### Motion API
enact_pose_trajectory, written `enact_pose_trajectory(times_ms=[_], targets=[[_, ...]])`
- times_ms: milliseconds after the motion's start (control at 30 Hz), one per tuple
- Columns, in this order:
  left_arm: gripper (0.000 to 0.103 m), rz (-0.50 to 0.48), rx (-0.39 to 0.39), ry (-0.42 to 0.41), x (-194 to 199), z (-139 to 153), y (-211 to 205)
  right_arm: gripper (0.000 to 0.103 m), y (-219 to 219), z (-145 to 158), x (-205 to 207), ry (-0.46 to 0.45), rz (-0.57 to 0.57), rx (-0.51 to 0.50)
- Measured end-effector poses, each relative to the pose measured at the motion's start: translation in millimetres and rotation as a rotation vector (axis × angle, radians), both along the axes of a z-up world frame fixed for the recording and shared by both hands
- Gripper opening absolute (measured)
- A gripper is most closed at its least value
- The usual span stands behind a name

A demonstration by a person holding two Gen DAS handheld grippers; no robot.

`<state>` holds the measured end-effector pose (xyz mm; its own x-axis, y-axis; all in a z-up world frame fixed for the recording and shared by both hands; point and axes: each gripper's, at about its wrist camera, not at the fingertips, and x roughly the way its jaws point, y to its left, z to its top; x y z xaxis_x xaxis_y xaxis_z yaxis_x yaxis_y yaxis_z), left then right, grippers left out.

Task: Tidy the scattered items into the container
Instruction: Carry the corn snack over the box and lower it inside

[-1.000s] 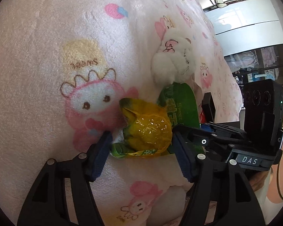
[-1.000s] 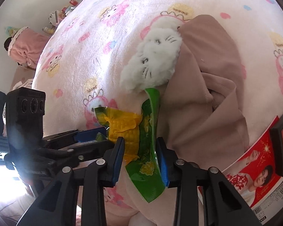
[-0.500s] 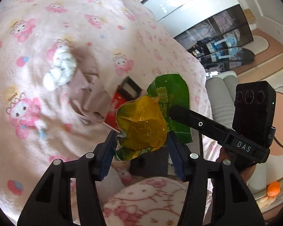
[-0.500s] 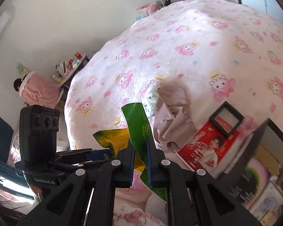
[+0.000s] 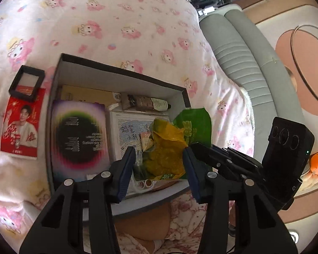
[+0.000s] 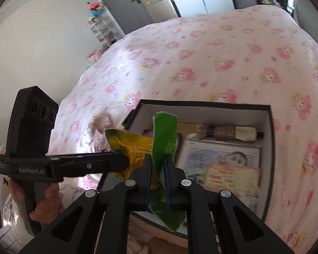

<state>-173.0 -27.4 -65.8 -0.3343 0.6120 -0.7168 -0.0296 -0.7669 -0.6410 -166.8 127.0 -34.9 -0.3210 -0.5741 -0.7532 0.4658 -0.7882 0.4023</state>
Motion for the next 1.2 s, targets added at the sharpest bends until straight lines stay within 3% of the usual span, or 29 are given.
enact_pose_trajectory(times_ms=[167,367,500,600,733,867,1033,1133,1200], targets=[[0.046,-0.061,-0.047,-0.127,-43,-36,21,0.009,29,-32,-33,-0.072,-0.08,-0.023],[0.046,0.034,-0.168,-0.132,-78,-55,3,0.009,10,-65,-77,-0.129,-0.059,-0.025],[0.047,0.086,-0.164,-0.187,-81,-75,-18,0.009,-5,-83,-90,-0.137,-0.026,-0.033],[0.047,0.118,-0.162,-0.212,-80,-79,-30,0.009,5,-96,-96,-0.19,-0.052,-0.117],[0.047,0.131,-0.203,-0.2,-76,-73,-33,0.009,14,-94,-94,-0.166,-0.068,-0.11],[0.049,0.179,-0.269,-0.134,-68,-59,-33,0.009,26,-85,-86,-0.138,-0.085,-0.143],[0.056,0.117,-0.251,-0.044,-57,-47,-28,0.009,19,-70,-66,-0.063,-0.061,-0.041],[0.052,0.03,-0.235,-0.072,-57,-55,-11,0.009,16,-73,-63,-0.085,-0.022,-0.052],[0.039,-0.012,-0.22,-0.082,-58,-57,-2,0.009,16,-82,-66,-0.119,-0.025,-0.031]])
